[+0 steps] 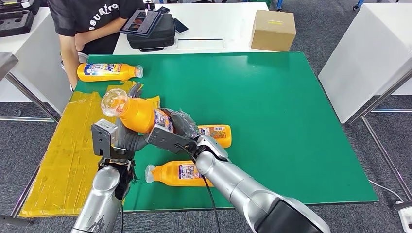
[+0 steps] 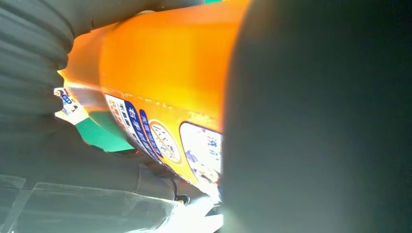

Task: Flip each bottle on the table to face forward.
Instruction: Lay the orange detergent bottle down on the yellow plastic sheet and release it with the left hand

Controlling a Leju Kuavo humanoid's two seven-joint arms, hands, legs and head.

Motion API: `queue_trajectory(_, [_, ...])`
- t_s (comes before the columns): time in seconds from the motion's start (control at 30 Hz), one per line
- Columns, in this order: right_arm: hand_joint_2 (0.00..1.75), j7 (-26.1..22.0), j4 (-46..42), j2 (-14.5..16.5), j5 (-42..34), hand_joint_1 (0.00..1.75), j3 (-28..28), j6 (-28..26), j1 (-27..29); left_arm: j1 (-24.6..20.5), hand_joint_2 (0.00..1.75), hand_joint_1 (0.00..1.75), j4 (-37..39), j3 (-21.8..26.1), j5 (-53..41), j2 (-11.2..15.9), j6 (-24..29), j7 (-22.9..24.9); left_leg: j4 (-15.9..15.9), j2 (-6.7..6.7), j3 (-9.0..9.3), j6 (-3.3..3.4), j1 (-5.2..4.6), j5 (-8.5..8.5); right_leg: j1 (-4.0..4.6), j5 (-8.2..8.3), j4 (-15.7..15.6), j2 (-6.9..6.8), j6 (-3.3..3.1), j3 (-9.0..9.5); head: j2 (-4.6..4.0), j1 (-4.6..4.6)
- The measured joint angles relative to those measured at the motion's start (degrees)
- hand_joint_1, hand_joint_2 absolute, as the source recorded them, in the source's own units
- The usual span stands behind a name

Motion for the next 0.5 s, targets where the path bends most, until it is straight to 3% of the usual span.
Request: queue_trajectory(0.5, [1.75,-0.12,0.29,-0.01,-1.67,1.75,1.55,-0.49,-0.11,-0.03,1.75,1.75,0.0,0.04,1.04,0.0,-0.59,0.25,0.0,0.0,0.0,0.0,0.0,0.0,0.0,0.0,0.0,0.0,0.0,-0.01,-0.01,0.0])
